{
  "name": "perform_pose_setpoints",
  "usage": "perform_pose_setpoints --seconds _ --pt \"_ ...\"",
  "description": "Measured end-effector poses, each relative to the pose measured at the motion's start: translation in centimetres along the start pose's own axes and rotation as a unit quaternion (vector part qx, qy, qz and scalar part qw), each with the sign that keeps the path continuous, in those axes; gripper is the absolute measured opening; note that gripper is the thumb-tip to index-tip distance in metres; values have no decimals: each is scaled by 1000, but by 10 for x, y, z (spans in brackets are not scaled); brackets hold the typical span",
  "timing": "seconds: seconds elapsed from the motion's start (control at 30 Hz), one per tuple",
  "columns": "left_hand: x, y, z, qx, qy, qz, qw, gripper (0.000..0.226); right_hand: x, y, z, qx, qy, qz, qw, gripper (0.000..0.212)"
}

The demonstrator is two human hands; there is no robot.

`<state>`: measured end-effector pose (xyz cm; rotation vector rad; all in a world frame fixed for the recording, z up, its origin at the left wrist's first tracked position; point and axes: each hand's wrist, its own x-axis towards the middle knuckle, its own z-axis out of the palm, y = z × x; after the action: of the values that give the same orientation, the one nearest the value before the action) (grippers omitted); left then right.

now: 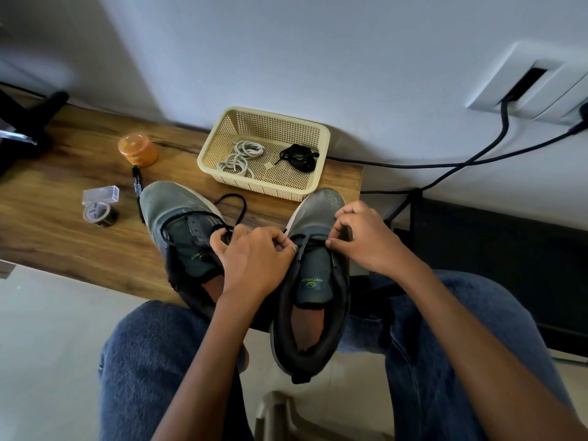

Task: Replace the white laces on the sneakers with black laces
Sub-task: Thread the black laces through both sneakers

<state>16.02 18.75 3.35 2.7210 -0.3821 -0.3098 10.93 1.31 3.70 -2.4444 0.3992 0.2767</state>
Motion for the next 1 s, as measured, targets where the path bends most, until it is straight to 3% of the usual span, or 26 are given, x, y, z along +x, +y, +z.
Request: perform_pose_setpoints --seconds 0.27,0.47,0.67,0.73,0.83,1.0 --pt "1 -8 1 26 66 35 997 21 1 0 1 45 8 0 999 11" --pt "0 -12 2 93 25 52 994 26 2 -1 1 57 15 2 998 8" --pt "0 -2 -5 -81 85 35 993 19 2 -6 1 39 56 -5 998 12" --pt "0 5 -5 -152 109 41 981 19 1 -14 0 64 67 -49 994 17" --pt "1 7 -7 -226 105 57 967 19 -2 -28 6 128 21 -114 985 30" --pt "4 3 -10 -314 89 79 942 33 -2 -37 10 211 88 -116 967 6"
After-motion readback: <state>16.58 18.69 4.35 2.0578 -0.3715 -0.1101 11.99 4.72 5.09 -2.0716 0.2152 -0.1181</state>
